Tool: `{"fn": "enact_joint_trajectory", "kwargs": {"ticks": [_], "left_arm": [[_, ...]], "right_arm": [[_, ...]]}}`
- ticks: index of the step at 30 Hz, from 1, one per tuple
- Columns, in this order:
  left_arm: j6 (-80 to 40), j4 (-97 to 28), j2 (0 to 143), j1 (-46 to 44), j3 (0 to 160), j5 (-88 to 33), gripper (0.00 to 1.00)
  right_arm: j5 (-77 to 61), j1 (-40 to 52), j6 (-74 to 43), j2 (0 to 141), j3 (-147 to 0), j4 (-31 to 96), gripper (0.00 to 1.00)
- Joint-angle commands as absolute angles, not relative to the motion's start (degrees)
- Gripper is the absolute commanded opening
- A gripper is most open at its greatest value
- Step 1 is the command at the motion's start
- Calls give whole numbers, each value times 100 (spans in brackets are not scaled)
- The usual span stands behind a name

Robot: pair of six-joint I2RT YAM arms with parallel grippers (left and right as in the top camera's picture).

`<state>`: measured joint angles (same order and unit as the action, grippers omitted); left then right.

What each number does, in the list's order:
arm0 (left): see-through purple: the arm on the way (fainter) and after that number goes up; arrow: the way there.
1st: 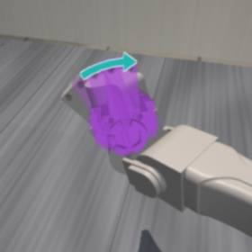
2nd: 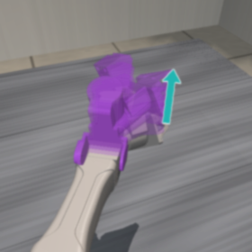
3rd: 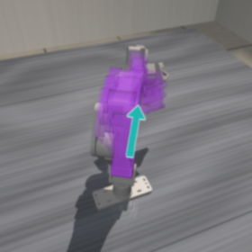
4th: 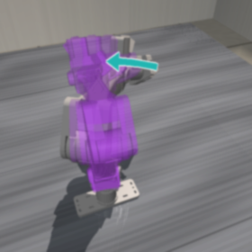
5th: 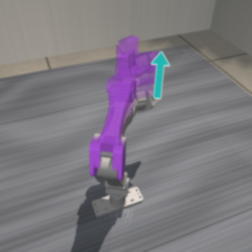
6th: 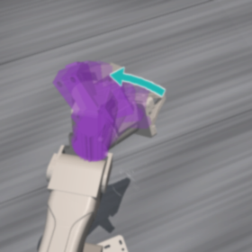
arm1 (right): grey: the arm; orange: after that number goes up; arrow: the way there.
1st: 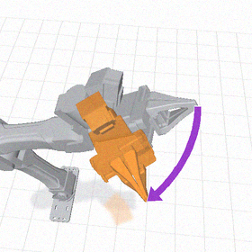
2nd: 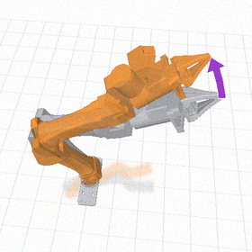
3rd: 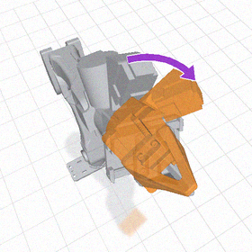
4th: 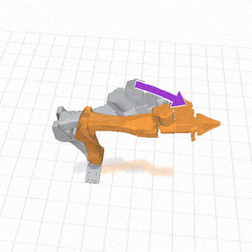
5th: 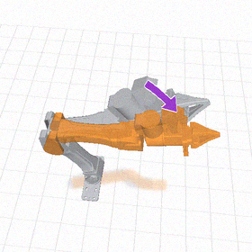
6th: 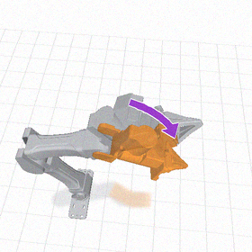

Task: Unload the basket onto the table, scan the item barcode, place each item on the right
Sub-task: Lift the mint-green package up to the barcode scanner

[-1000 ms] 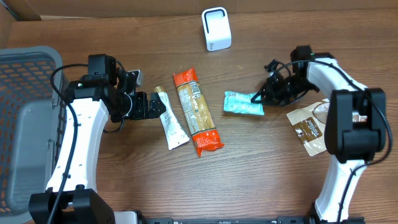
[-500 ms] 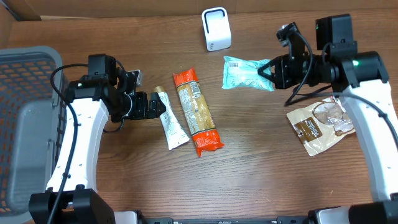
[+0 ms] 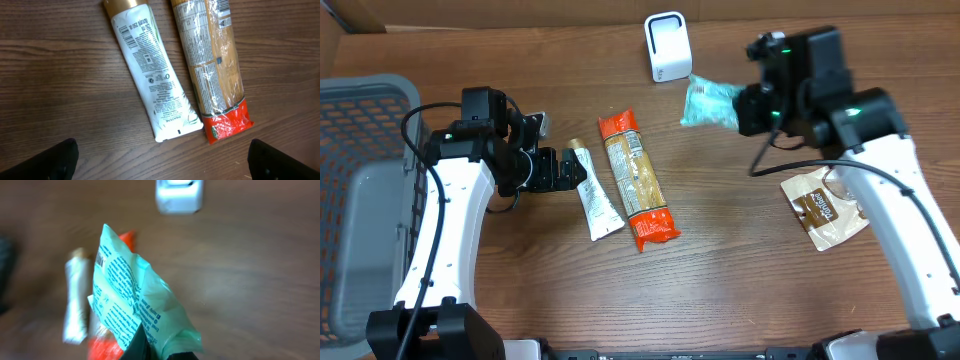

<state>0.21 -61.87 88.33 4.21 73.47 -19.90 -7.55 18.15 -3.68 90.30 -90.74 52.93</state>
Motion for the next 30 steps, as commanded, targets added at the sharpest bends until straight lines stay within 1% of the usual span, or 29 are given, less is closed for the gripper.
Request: {"fn": "enact_joint_trajectory", "kwargs": {"ticks": [1, 3, 5, 7, 8, 11, 15, 20, 21, 26, 30], "left_arm": [[130, -6182, 8862, 410, 7349, -1990, 100], [132, -6182, 8862, 410, 7349, -1990, 100], [130, -6182, 8862, 410, 7349, -1992, 100], [132, -6182, 8862, 410, 7349, -1992, 100], [130, -6182, 8862, 410, 7349, -1990, 100], [130, -6182, 8862, 410, 7349, -1992, 100], [132, -6182, 8862, 410, 7349, -1992, 100], [132, -6182, 8862, 410, 7349, -1992, 100], [130, -6182, 8862, 410, 7349, -1990, 100], [130, -6182, 8862, 410, 7349, -1990, 100], [130, -6182, 8862, 410, 7349, -1992, 100]], "right_arm": [[2303, 2427, -897, 9314, -9146, 4534, 4], [3247, 2670, -646, 9550, -9146, 3879, 4], [3607, 2849, 108, 9839, -9146, 3186, 4], [3618, 2932, 1125, 10121, -9146, 2672, 4], [3616, 2956, 1898, 10326, -9146, 2314, 4], [3616, 2956, 3356, 10768, -9146, 1402, 4], [3704, 2950, 4652, 11338, -9146, -196, 4], [3651, 2917, 6099, 12001, -9146, -1848, 4], [3621, 2915, 6294, 12092, -9146, -2025, 4], [3284, 2884, 7940, 12853, -9146, -3684, 4], [3092, 2862, 8899, 13292, -9146, -3931, 4]]}}
